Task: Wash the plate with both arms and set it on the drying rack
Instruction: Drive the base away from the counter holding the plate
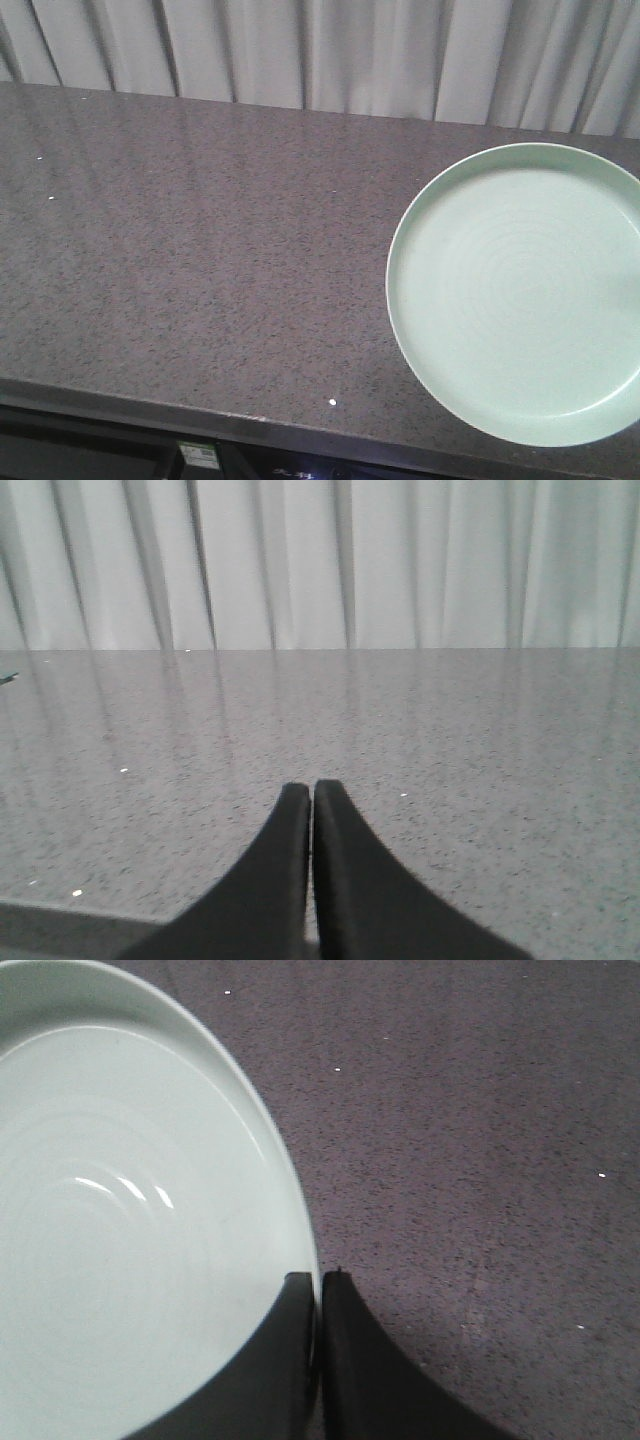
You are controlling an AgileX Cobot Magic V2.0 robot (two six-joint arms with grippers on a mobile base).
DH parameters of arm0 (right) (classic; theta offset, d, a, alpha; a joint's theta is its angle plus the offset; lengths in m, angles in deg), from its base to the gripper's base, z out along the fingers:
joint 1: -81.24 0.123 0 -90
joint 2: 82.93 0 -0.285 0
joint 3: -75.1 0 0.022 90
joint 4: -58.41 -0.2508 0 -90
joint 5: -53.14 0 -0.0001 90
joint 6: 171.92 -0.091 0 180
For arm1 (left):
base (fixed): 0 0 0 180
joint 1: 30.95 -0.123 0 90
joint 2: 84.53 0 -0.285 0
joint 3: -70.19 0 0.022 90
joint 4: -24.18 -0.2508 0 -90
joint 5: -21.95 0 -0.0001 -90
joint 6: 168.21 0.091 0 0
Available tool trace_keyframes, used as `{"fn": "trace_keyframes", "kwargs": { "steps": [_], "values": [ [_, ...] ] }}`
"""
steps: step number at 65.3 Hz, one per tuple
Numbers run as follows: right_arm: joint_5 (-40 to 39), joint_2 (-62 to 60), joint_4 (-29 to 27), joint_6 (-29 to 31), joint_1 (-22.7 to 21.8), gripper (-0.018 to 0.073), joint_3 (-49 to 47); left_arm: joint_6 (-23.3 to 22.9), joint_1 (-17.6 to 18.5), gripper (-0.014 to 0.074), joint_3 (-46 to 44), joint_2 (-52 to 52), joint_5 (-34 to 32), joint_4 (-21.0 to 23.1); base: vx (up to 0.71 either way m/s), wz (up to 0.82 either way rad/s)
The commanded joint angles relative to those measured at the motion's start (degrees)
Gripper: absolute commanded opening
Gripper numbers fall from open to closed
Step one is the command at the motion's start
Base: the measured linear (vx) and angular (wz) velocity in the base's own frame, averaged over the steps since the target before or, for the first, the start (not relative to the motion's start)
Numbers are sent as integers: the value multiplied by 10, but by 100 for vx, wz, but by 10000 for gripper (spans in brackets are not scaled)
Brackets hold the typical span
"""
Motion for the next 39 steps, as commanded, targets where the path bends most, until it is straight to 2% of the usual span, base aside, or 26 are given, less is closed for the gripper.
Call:
{"fn": "trace_keyframes", "kwargs": {
  "steps": [1,39],
  "values": [
    [-35,1,-11,0,-4,-3,-14,-4,1,-6,13,-8,-44,2,-6,39],
    [-35,1,-11,0,-4,-3,-14,-4,1,-6,13,-8,-44,2,-9,49]
  ]
}}
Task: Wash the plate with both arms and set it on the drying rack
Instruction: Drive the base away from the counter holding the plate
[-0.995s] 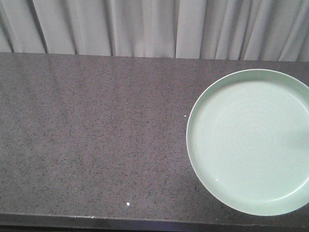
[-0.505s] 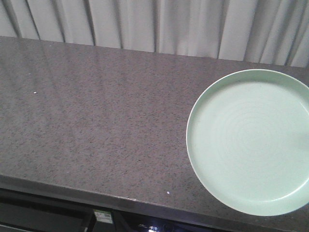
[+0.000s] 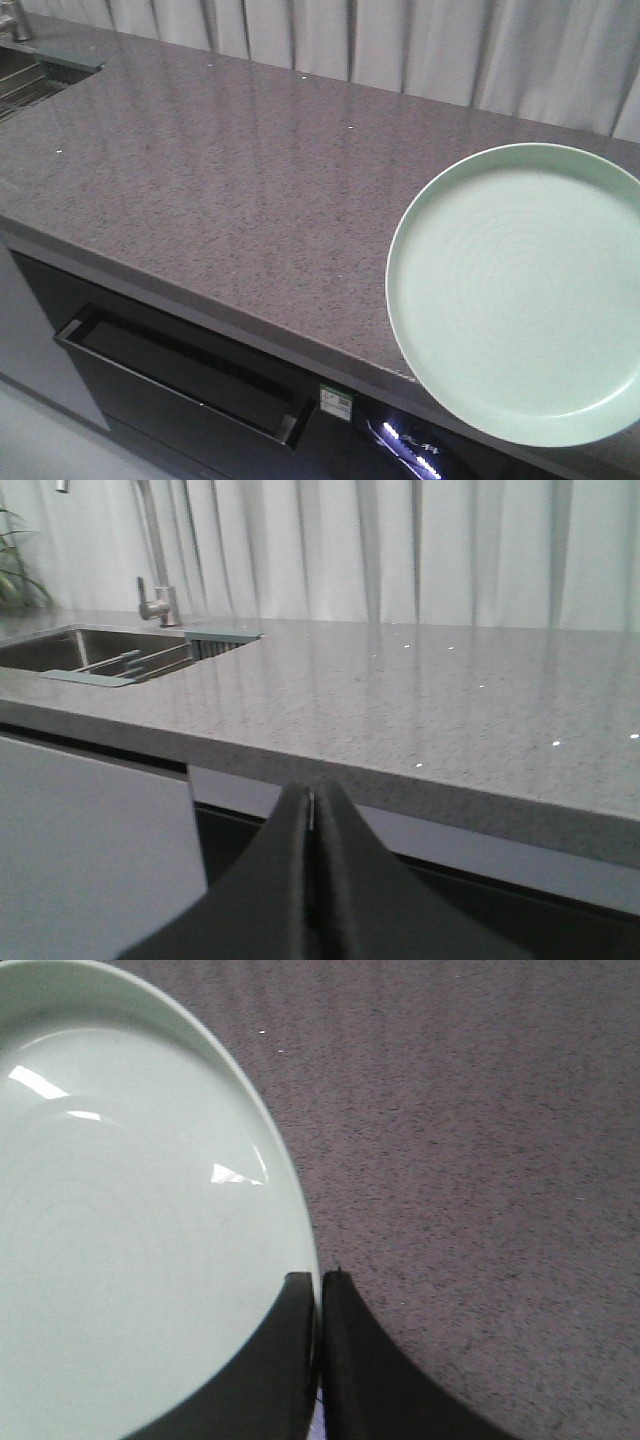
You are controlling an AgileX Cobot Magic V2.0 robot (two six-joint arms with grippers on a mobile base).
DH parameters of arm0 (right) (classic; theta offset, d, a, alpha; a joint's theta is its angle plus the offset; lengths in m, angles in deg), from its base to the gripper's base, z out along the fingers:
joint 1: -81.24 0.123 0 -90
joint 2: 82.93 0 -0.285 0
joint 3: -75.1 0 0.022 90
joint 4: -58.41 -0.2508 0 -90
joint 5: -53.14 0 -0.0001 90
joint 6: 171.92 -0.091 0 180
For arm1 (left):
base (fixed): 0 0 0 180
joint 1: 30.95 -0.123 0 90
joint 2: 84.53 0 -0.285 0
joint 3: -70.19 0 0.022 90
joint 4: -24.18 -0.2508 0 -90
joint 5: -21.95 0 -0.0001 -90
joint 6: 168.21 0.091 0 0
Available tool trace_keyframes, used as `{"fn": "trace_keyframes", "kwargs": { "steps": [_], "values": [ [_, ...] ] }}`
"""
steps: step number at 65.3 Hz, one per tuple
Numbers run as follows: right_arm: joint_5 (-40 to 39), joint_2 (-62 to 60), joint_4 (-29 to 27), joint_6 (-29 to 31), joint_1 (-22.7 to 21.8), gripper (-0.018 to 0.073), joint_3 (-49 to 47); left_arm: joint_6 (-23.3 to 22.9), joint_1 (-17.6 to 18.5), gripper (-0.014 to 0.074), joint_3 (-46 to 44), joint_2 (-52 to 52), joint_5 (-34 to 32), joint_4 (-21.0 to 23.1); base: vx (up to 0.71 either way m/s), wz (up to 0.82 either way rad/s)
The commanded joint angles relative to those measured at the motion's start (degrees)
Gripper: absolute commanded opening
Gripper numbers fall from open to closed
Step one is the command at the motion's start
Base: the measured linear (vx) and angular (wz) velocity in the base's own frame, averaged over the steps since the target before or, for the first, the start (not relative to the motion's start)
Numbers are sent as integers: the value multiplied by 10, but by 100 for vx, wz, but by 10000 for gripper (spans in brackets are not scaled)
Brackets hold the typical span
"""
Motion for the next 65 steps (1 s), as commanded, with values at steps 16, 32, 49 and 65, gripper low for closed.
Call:
{"fn": "trace_keyframes", "kwargs": {
  "steps": [16,32,49,65],
  "values": [
    [-35,1,-11,0,-4,-3,-14,-4,1,-6,13,-8,-44,2,-10,51],
    [-33,1,-11,0,-4,-3,-14,-4,1,-6,13,-8,-44,2,-8,51],
    [-33,1,-11,0,-4,-3,-14,-4,1,-6,13,-8,-44,2,-5,54],
    [-33,1,-11,0,-4,-3,-14,-4,1,-6,13,-8,-44,2,-3,54]
  ]
}}
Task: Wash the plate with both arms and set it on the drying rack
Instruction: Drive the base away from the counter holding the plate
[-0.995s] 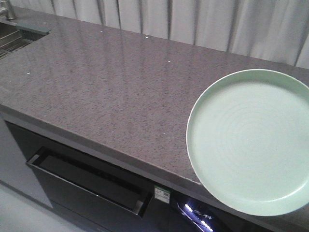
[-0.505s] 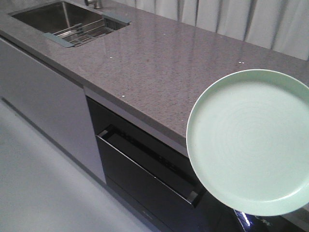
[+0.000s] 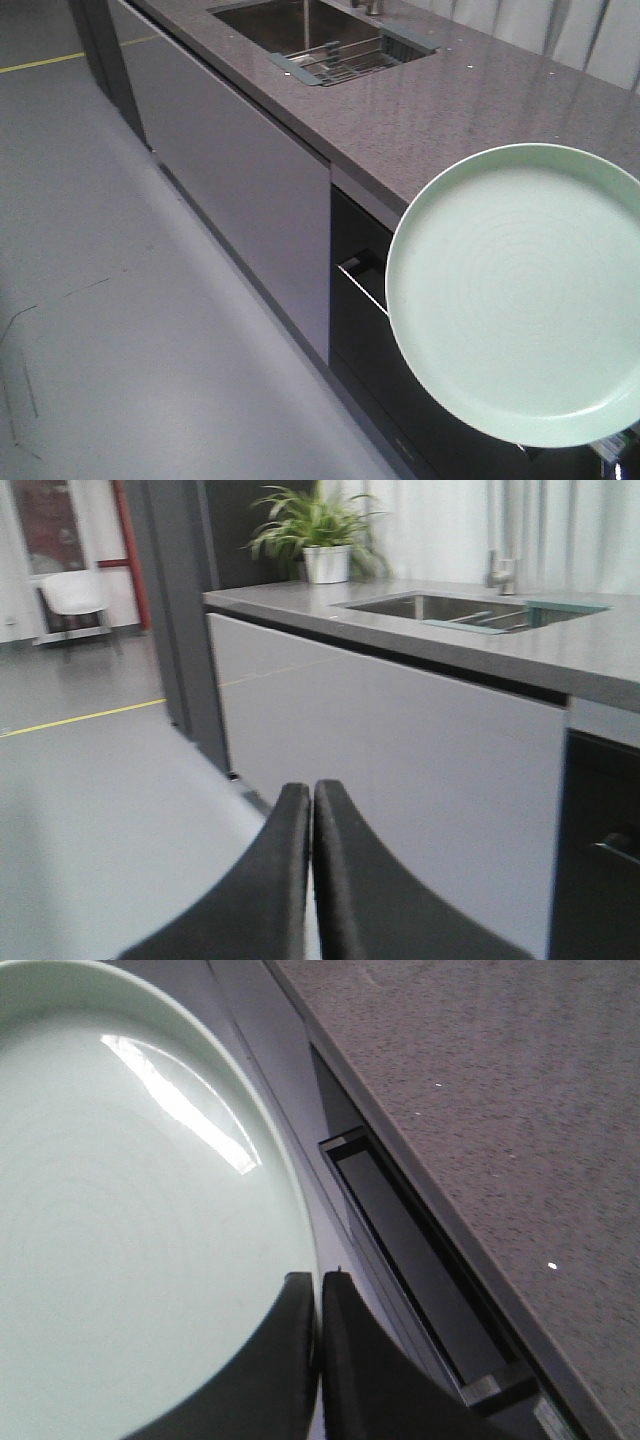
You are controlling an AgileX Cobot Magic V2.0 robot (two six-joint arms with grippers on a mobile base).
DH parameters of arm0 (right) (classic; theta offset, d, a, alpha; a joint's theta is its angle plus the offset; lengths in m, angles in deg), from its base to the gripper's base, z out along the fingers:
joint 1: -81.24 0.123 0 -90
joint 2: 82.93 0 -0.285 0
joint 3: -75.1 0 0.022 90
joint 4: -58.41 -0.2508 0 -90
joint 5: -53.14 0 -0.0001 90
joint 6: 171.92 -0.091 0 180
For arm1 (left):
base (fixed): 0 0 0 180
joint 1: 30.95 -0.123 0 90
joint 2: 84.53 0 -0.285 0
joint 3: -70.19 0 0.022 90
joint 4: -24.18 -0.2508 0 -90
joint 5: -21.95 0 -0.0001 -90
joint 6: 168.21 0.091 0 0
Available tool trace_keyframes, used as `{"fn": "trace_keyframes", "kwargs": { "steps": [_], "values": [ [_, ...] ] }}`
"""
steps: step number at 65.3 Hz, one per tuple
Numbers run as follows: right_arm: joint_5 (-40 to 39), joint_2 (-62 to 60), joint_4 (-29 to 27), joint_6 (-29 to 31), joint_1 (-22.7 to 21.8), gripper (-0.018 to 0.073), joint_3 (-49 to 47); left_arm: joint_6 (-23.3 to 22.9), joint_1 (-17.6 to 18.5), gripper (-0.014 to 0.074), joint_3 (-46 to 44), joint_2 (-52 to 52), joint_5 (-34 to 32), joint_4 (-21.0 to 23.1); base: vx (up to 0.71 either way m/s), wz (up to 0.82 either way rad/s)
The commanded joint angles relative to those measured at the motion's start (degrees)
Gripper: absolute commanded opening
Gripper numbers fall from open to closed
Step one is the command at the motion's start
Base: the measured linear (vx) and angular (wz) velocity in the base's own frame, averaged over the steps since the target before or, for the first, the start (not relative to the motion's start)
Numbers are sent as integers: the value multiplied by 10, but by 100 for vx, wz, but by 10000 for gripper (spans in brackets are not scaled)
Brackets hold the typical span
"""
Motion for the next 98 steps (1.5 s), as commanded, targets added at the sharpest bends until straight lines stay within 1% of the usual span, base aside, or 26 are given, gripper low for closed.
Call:
{"fn": "trace_keyframes", "kwargs": {
  "steps": [1,31,61,70,83,98],
  "values": [
    [-34,1,-11,0,-4,-3,-14,-4,1,-6,13,-8,-44,2,-1,56],
    [-34,1,-11,0,-4,-3,-14,-4,1,-6,13,-8,-44,2,4,60],
    [-35,0,-11,0,-4,-3,-14,-4,1,-6,13,-8,-44,2,14,54],
    [-35,0,-11,0,-4,-3,-14,-4,2,-6,13,-8,-44,2,22,42],
    [-35,0,-11,0,-4,-3,-14,-4,16,-6,13,-8,-44,2,26,30],
    [-35,0,-11,0,-4,-3,-14,-4,16,-6,13,-8,-44,2,29,19]
  ]
}}
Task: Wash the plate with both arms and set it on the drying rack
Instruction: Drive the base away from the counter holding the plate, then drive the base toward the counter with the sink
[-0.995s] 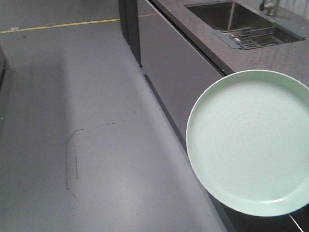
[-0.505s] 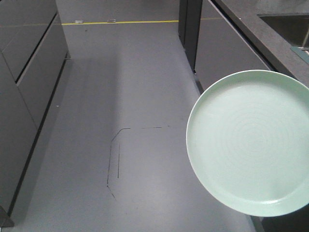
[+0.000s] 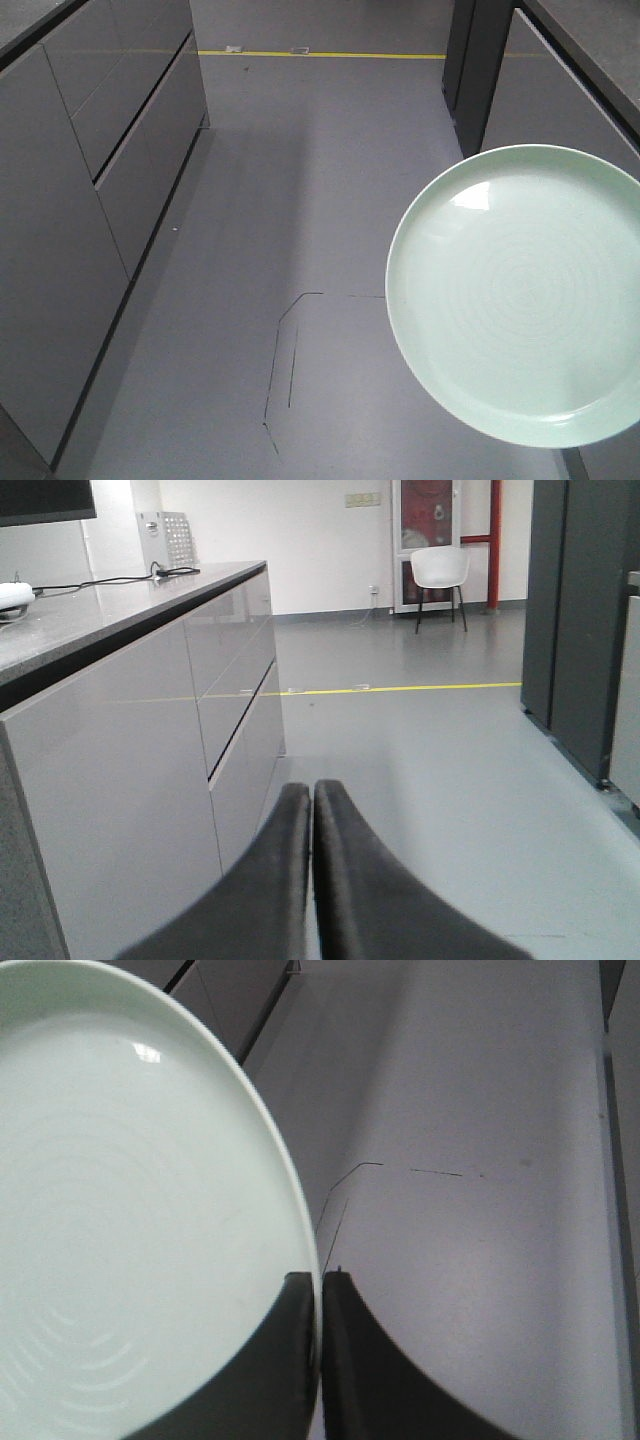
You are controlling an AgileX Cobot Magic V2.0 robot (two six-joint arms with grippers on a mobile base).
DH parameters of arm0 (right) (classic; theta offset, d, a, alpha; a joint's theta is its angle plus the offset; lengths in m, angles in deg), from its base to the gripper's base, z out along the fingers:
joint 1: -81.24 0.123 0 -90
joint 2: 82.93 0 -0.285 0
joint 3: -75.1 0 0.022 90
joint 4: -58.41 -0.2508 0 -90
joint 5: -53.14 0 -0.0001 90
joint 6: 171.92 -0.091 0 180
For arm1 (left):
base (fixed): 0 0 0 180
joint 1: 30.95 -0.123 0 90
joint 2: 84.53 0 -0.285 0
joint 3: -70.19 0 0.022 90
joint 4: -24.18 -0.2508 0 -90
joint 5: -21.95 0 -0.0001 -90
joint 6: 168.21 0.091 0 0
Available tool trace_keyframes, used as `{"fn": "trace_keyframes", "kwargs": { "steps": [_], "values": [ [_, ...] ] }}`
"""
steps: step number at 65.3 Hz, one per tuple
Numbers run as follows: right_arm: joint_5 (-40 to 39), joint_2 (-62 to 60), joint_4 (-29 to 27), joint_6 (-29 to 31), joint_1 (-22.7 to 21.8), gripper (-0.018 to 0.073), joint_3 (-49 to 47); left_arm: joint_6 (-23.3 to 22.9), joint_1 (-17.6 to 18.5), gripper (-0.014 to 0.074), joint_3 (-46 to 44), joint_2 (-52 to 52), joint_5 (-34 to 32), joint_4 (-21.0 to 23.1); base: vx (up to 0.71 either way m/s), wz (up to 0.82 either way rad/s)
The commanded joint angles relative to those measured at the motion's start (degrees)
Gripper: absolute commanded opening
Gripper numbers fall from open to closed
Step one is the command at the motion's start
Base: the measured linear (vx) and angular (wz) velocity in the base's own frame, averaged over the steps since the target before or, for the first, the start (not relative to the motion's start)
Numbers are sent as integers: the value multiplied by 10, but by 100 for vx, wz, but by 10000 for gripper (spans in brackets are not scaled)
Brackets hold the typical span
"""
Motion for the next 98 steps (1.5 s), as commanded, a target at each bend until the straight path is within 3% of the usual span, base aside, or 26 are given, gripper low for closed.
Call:
{"fn": "trace_keyframes", "kwargs": {
  "steps": [1,98],
  "values": [
    [-36,0,-11,0,-4,-3,-14,-4,5,-6,13,-8,-44,2,31,17],
    [-36,0,-11,0,-4,-3,-14,-4,3,-6,13,-8,-44,2,33,0]
  ]
}}
